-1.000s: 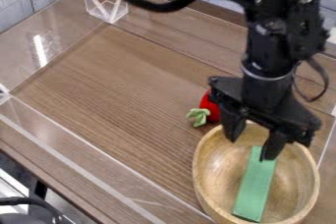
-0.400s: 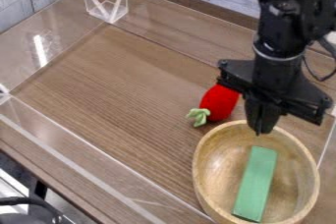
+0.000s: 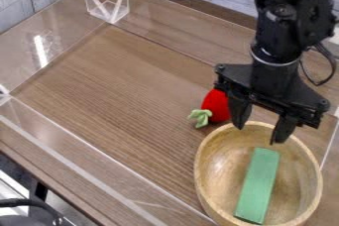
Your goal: Remove the green block from the brown bowl and put it on the table
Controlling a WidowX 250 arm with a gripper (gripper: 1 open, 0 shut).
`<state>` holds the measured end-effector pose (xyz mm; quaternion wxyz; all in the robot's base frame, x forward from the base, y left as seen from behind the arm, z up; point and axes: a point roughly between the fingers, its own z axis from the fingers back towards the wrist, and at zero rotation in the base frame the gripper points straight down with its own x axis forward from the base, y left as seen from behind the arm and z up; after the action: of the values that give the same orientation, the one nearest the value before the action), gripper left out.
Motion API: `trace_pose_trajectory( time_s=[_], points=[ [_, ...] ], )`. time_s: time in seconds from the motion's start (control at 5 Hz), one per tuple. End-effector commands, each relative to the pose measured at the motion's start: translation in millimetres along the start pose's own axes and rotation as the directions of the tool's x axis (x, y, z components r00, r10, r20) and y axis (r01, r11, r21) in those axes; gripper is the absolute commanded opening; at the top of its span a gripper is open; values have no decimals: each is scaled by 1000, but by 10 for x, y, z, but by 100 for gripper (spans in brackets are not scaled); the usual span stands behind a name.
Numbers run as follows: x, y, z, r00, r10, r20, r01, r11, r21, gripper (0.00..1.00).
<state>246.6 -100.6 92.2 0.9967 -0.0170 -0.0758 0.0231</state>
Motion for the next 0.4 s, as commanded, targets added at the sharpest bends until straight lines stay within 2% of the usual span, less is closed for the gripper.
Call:
trace_pose_trajectory(
  time_s=[0.0, 0.2],
  points=[
    [49, -72, -114, 1000, 13, 6, -13, 1000, -4, 100],
    [58, -149, -308, 999, 27, -16, -27, 1000, -1, 100]
  ],
)
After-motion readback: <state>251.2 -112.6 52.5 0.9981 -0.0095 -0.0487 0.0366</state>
